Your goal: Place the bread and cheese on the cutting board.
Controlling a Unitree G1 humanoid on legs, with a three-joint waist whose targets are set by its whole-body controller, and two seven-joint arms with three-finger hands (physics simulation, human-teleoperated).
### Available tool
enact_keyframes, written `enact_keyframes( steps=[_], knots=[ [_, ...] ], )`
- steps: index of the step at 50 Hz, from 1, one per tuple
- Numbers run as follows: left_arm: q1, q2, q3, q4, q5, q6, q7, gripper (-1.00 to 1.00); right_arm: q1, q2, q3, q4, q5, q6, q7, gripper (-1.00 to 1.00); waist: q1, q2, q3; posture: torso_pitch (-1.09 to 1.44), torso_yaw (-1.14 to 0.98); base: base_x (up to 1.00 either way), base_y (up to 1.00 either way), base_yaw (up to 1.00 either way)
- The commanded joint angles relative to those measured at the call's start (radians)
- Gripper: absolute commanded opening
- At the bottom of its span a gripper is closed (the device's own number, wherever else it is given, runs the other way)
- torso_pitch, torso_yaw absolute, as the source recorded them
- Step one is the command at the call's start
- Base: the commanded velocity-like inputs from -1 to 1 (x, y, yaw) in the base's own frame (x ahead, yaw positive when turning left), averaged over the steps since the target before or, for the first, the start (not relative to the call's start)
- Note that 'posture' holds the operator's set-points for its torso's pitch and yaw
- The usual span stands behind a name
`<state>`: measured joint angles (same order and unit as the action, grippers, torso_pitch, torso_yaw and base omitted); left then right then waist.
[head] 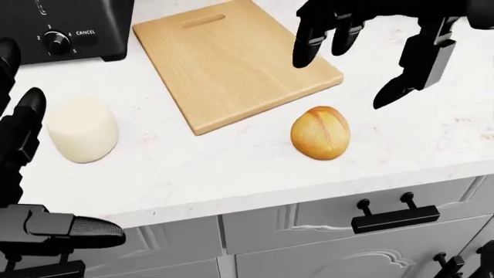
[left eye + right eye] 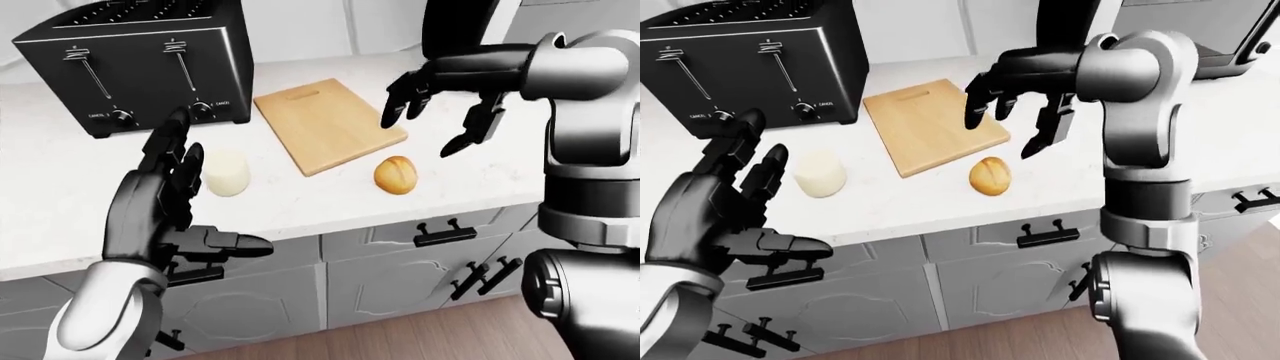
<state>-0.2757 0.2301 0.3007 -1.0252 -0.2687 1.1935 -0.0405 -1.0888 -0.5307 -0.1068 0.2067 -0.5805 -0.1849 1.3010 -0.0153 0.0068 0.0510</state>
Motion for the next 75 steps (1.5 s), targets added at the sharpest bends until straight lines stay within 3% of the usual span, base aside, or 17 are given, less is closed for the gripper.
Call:
enact_keyframes(
  steps=[1,13,22,34,48,75],
  knots=[
    [-0.015,0.007,0.008,-0.022,0.005,-0.034,0.000,1.00,-0.033,-0.009,-0.019,-0.031,0.005,0.001,-0.007,0.10,0.000,-0.002,-0.023,0.00,0.00,0.00,0.00,0.00],
    [-0.003,0.002,0.007,-0.022,0.011,-0.045,-0.005,1.00,0.038,0.026,-0.012,-0.169,0.008,-0.001,0.042,0.18,-0.003,0.002,-0.021,0.00,0.00,0.00,0.00,0.00],
    [-0.001,0.003,0.017,-0.022,0.007,-0.046,-0.008,1.00,0.083,0.041,-0.007,-0.221,-0.014,-0.107,0.028,0.18,-0.003,0.003,-0.023,0.00,0.00,0.00,0.00,0.00],
    [0.001,0.006,0.020,-0.022,0.002,-0.049,-0.006,1.00,0.106,0.057,-0.008,-0.260,-0.018,-0.138,0.036,0.15,0.000,0.002,-0.029,0.00,0.00,0.00,0.00,0.00],
    [-0.008,0.018,0.024,-0.022,-0.019,-0.040,0.010,1.00,0.083,0.043,-0.004,-0.158,-0.067,-0.259,-0.038,0.15,0.001,0.002,-0.034,0.00,0.00,0.00,0.00,0.00],
    [-0.003,0.012,0.021,-0.022,0.000,-0.046,-0.004,1.00,0.131,0.065,0.000,-0.115,-0.119,-0.314,-0.096,0.14,-0.002,0.001,-0.030,0.00,0.00,0.00,0.00,0.00]
  ],
)
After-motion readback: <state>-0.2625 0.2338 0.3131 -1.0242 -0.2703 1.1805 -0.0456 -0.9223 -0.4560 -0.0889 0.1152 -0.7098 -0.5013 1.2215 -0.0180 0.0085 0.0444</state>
